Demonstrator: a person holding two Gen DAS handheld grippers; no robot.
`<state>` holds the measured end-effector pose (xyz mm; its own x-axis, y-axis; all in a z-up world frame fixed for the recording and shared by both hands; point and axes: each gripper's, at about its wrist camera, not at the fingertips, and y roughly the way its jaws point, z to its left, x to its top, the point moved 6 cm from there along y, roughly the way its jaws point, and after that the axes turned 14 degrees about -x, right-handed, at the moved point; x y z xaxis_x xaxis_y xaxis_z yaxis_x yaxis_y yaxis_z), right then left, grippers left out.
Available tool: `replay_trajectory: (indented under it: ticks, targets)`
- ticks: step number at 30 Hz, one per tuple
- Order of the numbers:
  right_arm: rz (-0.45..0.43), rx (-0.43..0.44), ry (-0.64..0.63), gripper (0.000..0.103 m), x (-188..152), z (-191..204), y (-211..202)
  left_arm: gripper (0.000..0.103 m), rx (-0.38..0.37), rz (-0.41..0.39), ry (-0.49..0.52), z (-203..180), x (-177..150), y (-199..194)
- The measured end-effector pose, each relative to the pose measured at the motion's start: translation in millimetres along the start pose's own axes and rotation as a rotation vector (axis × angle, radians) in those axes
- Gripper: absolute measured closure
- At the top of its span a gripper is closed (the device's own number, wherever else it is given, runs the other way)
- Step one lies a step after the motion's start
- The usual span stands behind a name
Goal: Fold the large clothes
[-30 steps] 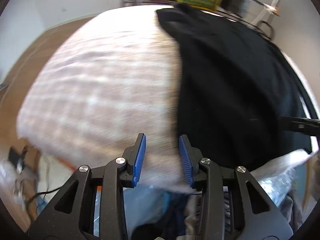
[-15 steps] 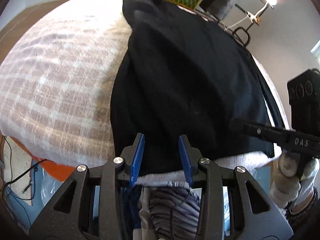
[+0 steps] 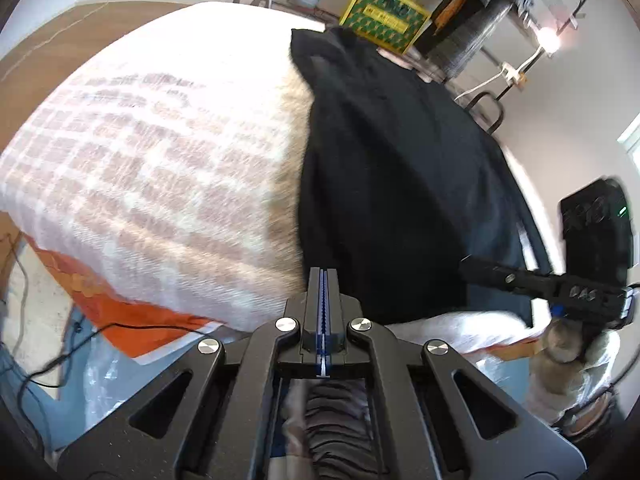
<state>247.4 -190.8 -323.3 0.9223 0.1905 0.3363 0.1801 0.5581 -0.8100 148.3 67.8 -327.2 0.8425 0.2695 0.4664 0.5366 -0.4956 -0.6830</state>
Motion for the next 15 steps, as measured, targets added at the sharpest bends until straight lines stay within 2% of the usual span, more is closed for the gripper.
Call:
replay_trajectory:
  ticks: [2,4,5,8,9,11,12,14,15]
  targets:
    - [0.029,-0.016,0.014,0.102,-3,-3,11,0.103,-0.03,0.023,-0.034,3,-7,7]
    - [0.023,-0.024,0.027,0.102,-3,-7,12,0.103,-0.052,0.026,-0.04,0,-12,8]
    - [0.017,-0.027,0.031,0.102,-2,-8,11,0.103,-0.07,0.022,-0.029,-6,-12,7]
    - [0.012,-0.02,0.038,0.102,0,-12,6,0.103,-0.063,0.02,0.031,-23,-8,10]
    - [0.01,-0.02,0.039,0.101,1,-13,4,0.101,-0.059,0.027,0.042,-25,-6,13]
    - [0.006,-0.019,0.04,0.098,2,-14,2,0.089,-0.046,0.055,0.049,-30,-4,27]
    - [0.007,-0.021,0.041,0.097,3,-15,1,0.087,-0.037,0.064,0.05,-30,-3,33]
    - [0.008,-0.035,0.044,0.085,2,-18,0,0.086,0.013,0.086,0.06,-29,-2,45]
    - [0.008,-0.046,0.046,0.069,2,-20,-1,0.086,0.019,0.073,0.067,-30,-1,47]
